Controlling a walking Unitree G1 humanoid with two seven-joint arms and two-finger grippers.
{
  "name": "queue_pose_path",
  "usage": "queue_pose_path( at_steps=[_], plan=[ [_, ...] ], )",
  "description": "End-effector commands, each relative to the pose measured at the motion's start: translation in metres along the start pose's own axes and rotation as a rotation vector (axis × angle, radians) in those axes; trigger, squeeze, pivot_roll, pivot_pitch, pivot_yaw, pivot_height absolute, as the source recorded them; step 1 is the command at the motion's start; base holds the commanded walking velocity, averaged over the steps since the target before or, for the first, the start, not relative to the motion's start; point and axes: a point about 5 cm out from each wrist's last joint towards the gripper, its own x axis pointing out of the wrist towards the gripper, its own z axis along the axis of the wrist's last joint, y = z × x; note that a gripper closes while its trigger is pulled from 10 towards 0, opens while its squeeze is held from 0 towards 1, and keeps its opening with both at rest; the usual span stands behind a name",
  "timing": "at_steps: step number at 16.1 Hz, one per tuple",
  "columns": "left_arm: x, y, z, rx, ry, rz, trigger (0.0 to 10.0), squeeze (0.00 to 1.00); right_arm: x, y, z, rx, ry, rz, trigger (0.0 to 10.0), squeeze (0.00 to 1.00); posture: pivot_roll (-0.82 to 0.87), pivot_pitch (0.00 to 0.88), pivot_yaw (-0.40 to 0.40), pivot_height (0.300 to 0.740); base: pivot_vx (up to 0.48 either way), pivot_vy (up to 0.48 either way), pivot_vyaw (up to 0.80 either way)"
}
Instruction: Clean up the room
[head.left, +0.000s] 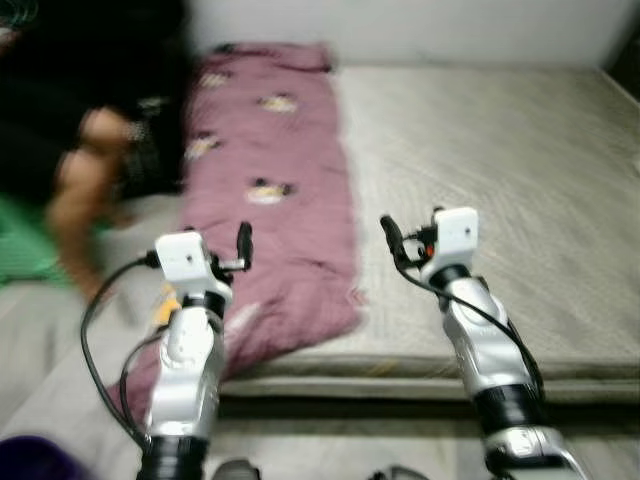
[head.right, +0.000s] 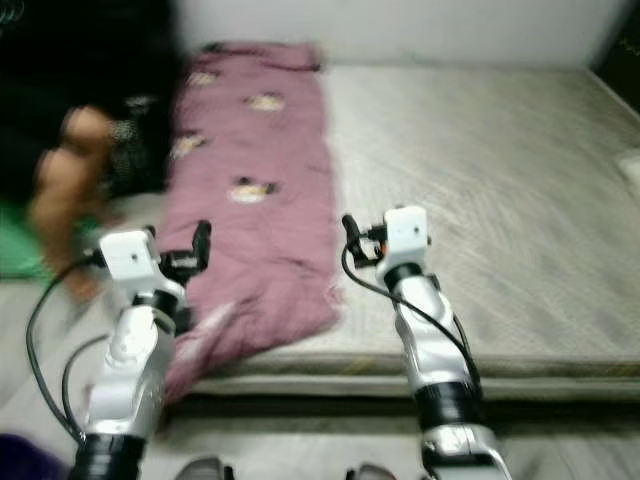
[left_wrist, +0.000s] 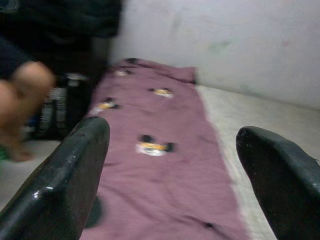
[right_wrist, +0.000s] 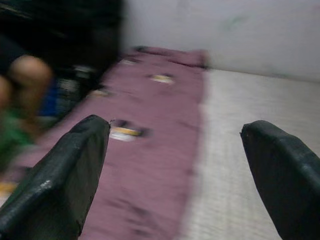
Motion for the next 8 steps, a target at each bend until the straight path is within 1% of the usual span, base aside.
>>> queue_pose_path(
  at_steps=[1, 2, 4, 6, 8],
  plan=[
    [0.0002, 0.0007, -0.0001, 0.001, 0.005, 0.002, 10.0, 0.0, 0.0007, -0.0007, 0.0028, -0.006, -0.008, 0.002, 10.0, 0.0, -0.05, 0.034, 0.002, 0.74, 0.0, 0.48, 0.0],
    [0.0004, 0.0006, -0.0005, -0.001, 0.009, 0.001, 10.0, 0.0, 0.0008, -0.0005, 0.0028, -0.004, -0.007, 0.002, 10.0, 0.0, -0.05, 0.033, 0.003, 0.74, 0.0, 0.48, 0.0],
    [-0.0001, -0.0005, 0.0022, 0.002, -0.018, -0.007, 10.0, 0.0, 0.001, -0.0005, 0.0025, -0.001, -0.006, 0.001, 10.0, 0.0, -0.05, 0.034, 0.003, 0.74, 0.0, 0.411, 0.0],
    [0.0006, -0.0011, 0.0036, 0.007, -0.028, -0.013, 10.0, 0.0, 0.0014, -0.0004, 0.002, 0.002, -0.003, 0.0, 10.0, 0.0, -0.05, 0.034, 0.004, 0.74, 0.0, 0.0, 0.0],
    [0.0008, -0.0047, 0.0049, 0.001, -0.034, -0.043, 10.0, 0.0, 0.0018, 0.0004, 0.0017, 0.002, -0.001, 0.002, 10.0, 0.0, -0.05, 0.036, 0.005, 0.74, 0.0, 0.0, 0.0]
  ],
)
